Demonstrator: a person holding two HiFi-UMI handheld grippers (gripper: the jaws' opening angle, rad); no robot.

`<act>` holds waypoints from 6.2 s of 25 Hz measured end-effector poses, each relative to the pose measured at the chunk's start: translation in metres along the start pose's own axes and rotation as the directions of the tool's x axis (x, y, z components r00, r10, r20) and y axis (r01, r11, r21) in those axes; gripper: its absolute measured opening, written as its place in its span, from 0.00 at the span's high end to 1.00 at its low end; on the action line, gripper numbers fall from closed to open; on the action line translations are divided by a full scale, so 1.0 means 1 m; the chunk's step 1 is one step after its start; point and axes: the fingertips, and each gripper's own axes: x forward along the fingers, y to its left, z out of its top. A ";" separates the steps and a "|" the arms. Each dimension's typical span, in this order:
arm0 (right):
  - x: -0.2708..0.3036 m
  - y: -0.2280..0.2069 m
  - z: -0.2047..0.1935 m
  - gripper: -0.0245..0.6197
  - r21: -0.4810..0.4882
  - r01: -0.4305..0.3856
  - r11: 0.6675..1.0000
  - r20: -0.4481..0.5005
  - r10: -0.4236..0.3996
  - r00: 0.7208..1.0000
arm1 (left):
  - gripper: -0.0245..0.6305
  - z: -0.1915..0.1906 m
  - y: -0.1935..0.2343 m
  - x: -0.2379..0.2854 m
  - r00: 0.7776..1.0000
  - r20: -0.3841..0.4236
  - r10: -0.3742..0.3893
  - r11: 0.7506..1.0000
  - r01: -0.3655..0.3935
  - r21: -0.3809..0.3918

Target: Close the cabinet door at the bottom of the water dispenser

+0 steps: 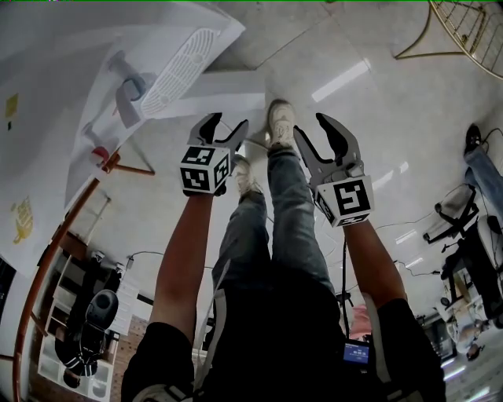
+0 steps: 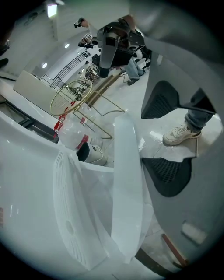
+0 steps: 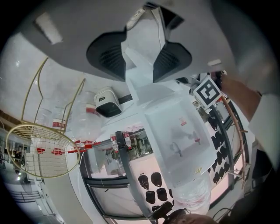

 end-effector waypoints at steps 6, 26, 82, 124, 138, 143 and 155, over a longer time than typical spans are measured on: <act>0.006 -0.012 0.004 0.66 0.014 0.010 1.000 -0.003 -0.010 1.000 | 0.52 0.018 0.002 0.007 1.000 0.009 -0.002 1.000 0.002 0.008; 0.023 -0.032 0.020 0.67 0.019 0.004 1.000 -0.006 -0.004 1.000 | 0.52 0.048 0.012 0.019 0.999 0.025 0.024 1.000 -0.025 0.009; 0.026 -0.080 0.038 0.68 0.051 0.031 0.998 -0.006 -0.030 1.000 | 0.37 0.140 0.001 0.082 0.993 0.102 0.067 0.993 -0.076 0.089; -0.071 0.006 0.082 0.70 0.029 0.153 0.988 0.169 -0.155 0.973 | 0.47 0.109 -0.078 -0.078 0.976 0.207 -0.072 0.979 0.029 0.202; -0.173 0.173 0.214 0.76 -0.165 0.061 0.984 0.346 0.000 0.938 | 0.55 0.134 -0.107 -0.335 0.867 0.494 -0.064 0.981 -0.037 0.191; -0.203 0.210 0.252 0.77 -0.183 0.056 0.982 0.388 0.020 0.921 | 0.56 0.149 -0.122 -0.415 0.817 0.573 -0.063 0.975 -0.072 0.210; -0.246 0.280 0.304 0.81 -0.205 0.017 0.979 0.453 0.080 0.888 | 0.62 0.149 -0.113 -0.545 0.731 0.682 -0.027 0.981 -0.113 0.160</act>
